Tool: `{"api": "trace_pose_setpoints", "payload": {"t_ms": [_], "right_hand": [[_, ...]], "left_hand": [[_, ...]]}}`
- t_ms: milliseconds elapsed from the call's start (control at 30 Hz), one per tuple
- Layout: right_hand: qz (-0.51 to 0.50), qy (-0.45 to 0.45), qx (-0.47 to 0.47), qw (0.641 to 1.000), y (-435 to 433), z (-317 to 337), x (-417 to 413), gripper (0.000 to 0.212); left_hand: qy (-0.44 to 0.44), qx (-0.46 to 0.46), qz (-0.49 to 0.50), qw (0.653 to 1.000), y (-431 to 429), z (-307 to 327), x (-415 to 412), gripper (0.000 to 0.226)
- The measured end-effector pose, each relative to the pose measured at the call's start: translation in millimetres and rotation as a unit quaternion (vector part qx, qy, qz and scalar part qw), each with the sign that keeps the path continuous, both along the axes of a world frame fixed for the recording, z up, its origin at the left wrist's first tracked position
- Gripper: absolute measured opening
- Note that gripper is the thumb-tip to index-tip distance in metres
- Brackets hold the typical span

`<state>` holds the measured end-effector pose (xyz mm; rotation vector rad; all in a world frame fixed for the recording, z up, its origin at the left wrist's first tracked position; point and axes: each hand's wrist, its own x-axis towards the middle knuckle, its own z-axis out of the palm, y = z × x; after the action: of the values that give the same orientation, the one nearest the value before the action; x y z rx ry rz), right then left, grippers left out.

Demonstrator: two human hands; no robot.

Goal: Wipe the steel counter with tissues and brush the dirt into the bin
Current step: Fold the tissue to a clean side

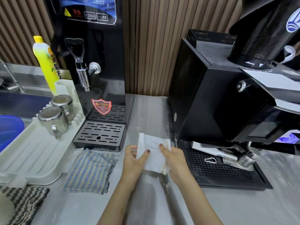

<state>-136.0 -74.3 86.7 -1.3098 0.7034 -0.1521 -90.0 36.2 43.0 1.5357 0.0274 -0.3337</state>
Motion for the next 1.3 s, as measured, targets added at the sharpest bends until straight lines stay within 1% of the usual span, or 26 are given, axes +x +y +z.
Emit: {"api": "trace_pose_setpoints", "payload": {"t_ms": [33, 67, 133, 167, 200, 300, 333, 400, 433, 467, 500, 533, 567, 600, 633, 667, 700, 767, 833, 867, 967, 1033, 1133, 1233, 1267, 1300], "right_hand": [[-0.003, -0.001, -0.003, 1.0, 0, 1, 0, 0.019], [-0.006, -0.002, -0.005, 1.0, -1, 2, 0, 0.02], [-0.019, -0.011, -0.011, 1.0, -4, 1, -1, 0.021], [-0.029, -0.014, -0.012, 0.999, -6, 1, -2, 0.022], [-0.041, -0.015, -0.01, 0.999, -8, 0, -3, 0.023], [-0.057, 0.008, -0.003, 0.998, -14, -4, -10, 0.019], [-0.047, 0.021, -0.022, 0.998, -14, -4, -14, 0.015], [0.0, 0.045, -0.122, 0.992, -12, -4, -19, 0.006], [0.029, 0.046, -0.176, 0.983, -11, -2, -20, 0.015], [0.054, 0.032, -0.219, 0.974, -11, 0, -21, 0.033], [0.077, 0.006, -0.237, 0.968, -12, 4, -19, 0.052], [0.102, -0.012, -0.237, 0.966, -14, 7, -16, 0.065], [0.126, -0.026, -0.23, 0.965, -15, 10, -14, 0.07], [0.145, -0.03, -0.22, 0.964, -17, 12, -12, 0.064], [0.152, -0.032, -0.208, 0.966, -17, 16, -11, 0.048], [0.144, -0.031, -0.2, 0.969, -17, 19, -10, 0.025], [0.126, -0.034, -0.185, 0.974, -18, 20, -11, 0.009], [0.092, -0.037, -0.142, 0.985, -20, 17, -11, 0.014], [0.069, -0.048, -0.089, 0.992, -21, 18, -13, 0.008], [0.062, -0.054, -0.073, 0.994, -21, 19, -14, 0.01], [0.024, -0.047, -0.072, 0.996, -22, 17, -12, 0.011], [0.008, -0.039, -0.047, 0.998, -24, 16, -12, 0.008], [-0.005, -0.002, 0.026, 1.0, -24, 12, -11, 0.006], [-0.03, 0.07, 0.092, 0.993, -17, 4, -10, 0.011], [-0.033, 0.085, 0.107, 0.99, -15, 4, -12, 0.014], [-0.035, 0.088, 0.109, 0.989, -15, 2, -13, 0.011]], "left_hand": [[-0.014, 0.018, -0.016, 1.0, 1, -1, 1, 0.033], [-0.025, 0.037, -0.027, 0.999, 1, -2, 3, 0.035], [-0.03, 0.061, -0.029, 0.997, 2, -3, 5, 0.022], [-0.013, 0.051, -0.014, 0.999, 3, -4, 6, 0.011], [0.016, 0.025, 0.009, 1.0, 4, -5, 7, 0.008], [0.113, -0.098, 0.044, 0.988, 8, 1, 12, 0.019], [0.118, -0.124, 0.044, 0.984, 9, 5, 12, 0.02], [0.069, -0.102, 0.032, 0.992, 11, 13, 15, 0.02], [0.025, -0.072, 0.018, 0.997, 12, 16, 17, 0.022], [-0.017, -0.044, -0.008, 0.999, 13, 20, 18, 0.025], [-0.05, -0.022, -0.045, 0.997, 13, 24, 21, 0.026], [-0.075, -0.004, -0.087, 0.993, 13, 30, 24, 0.025], [-0.088, 0.012, -0.124, 0.988, 12, 36, 26, 0.024], [-0.091, 0.021, -0.146, 0.985, 11, 43, 28, 0.022], [-0.088, 0.019, -0.148, 0.985, 9, 47, 30, 0.021], [-0.081, 0.008, -0.13, 0.988, 8, 51, 32, 0.018], [-0.069, -0.01, -0.098, 0.993, 6, 54, 33, 0.012], [-0.018, -0.066, -0.048, 0.997, 7, 55, 31, 0.005], [0.046, -0.118, -0.065, 0.99, 9, 49, 22, 0.021], [0.067, -0.138, -0.084, 0.985, 11, 46, 16, 0.029], [0.08, -0.161, -0.087, 0.98, 13, 39, 5, 0.039], [0.077, -0.153, -0.067, 0.983, 12, 38, 2, 0.035], [0.089, -0.133, -0.06, 0.985, 7, 36, -4, 0.026], [0.121, -0.052, -0.014, 0.991, 1, 28, -7, 0.026], [0.126, -0.027, -0.005, 0.992, 2, 25, -8, 0.028], [0.126, -0.016, -0.007, 0.992, 3, 23, -8, 0.029]]}}
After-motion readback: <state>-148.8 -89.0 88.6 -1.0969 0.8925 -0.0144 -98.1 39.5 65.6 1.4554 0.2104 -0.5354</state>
